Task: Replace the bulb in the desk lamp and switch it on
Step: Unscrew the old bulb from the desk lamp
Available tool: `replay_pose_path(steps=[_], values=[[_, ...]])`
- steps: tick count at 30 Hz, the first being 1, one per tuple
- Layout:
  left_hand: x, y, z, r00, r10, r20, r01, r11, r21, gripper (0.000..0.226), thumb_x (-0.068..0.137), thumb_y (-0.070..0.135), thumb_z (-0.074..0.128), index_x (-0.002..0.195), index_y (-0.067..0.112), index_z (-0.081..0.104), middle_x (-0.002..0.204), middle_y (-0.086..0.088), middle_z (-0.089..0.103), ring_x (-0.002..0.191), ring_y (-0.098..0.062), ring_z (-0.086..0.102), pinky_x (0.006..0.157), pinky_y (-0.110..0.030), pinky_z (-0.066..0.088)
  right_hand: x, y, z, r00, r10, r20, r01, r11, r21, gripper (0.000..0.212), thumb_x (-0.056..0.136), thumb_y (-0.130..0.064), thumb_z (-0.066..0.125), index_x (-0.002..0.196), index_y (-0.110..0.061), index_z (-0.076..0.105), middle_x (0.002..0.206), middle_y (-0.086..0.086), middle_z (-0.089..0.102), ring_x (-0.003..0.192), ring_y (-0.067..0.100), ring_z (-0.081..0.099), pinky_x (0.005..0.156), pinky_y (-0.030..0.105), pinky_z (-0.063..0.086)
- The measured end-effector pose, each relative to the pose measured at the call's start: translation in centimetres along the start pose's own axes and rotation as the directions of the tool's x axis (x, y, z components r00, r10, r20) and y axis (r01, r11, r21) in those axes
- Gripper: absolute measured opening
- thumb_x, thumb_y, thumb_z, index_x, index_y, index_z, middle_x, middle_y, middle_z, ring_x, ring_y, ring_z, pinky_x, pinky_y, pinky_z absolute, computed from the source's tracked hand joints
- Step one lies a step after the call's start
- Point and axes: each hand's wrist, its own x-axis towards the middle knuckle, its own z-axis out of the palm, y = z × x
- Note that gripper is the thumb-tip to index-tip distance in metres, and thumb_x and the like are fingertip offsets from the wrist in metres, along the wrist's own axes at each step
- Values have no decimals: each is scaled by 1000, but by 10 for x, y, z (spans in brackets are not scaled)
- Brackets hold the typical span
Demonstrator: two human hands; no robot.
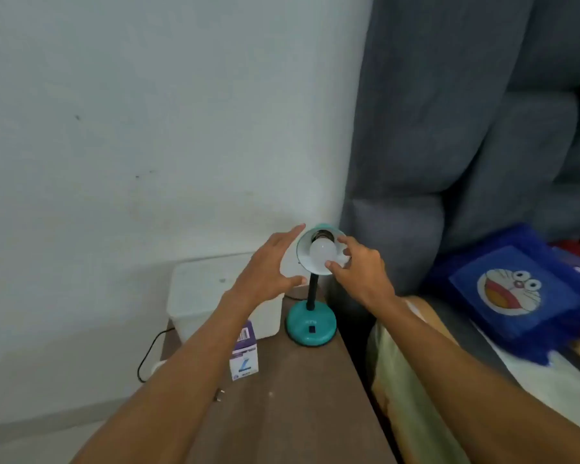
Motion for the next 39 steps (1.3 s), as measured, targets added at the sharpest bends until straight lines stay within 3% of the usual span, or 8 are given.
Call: replay_pose_path(steps=[5,11,18,25,28,31,36,39], values=[[37,-9,17,989,91,119,-88,996,-30,123,71,27,94,160,49,13,160,-1,38,145,-24,40,111,-51,48,17,3,15,999,15,-39,-12,997,78,62,85,-40,74,138,-17,53,122,10,69,110,29,65,95,40,51],[47,-25,34,985,156,78,-152,987,-53,112,74,19,92,160,42,23,147,-4,50,131,-25,53,102,-49,55,24,2,34,994,74,-85,-60,986,156,56,84,-44,74,132,-20,59,118,4,70,105,23,66,88,28,50],[45,-34,42,981,186,55,-183,982,-51,108,80,7,87,162,36,23,143,-6,56,123,-22,58,97,-42,59,27,-1,51,986,109,-130,-89,985,148,56,83,-36,77,132,-18,55,123,7,66,110,28,64,92,38,52],[47,-37,44,979,201,34,-196,976,-99,102,81,8,86,161,35,28,138,-7,59,117,-23,60,94,-40,61,23,2,62,993,-22,-118,10,994,-105,59,88,-14,69,142,-26,48,138,12,44,120,35,50,94,42,51],[48,-37,45,980,195,25,-192,976,-106,98,83,8,84,160,34,30,140,-7,58,120,-22,60,94,-38,60,20,2,66,987,4,-159,-5,1000,-4,67,87,-21,71,146,-25,39,146,11,39,126,33,48,99,44,51],[48,-37,46,978,209,13,-206,972,-113,92,85,8,82,160,30,33,140,-7,59,119,-22,60,93,-37,60,22,-2,67,976,147,-163,-130,986,108,61,89,-37,69,142,-18,44,134,13,55,113,34,60,92,43,52],[45,-37,46,979,204,16,-200,971,-131,96,82,5,84,160,28,33,143,-7,57,122,-21,59,96,-36,60,22,-3,66,989,35,-147,-44,997,-61,63,87,-16,72,144,-22,45,143,12,39,125,34,45,98,43,51],[46,-37,46,979,202,3,-200,971,-134,91,85,7,82,160,28,34,144,-7,57,123,-22,60,95,-38,60,19,-3,71,982,69,-173,-61,997,56,70,88,-26,72,148,-21,36,147,13,36,129,32,45,101,45,50]])
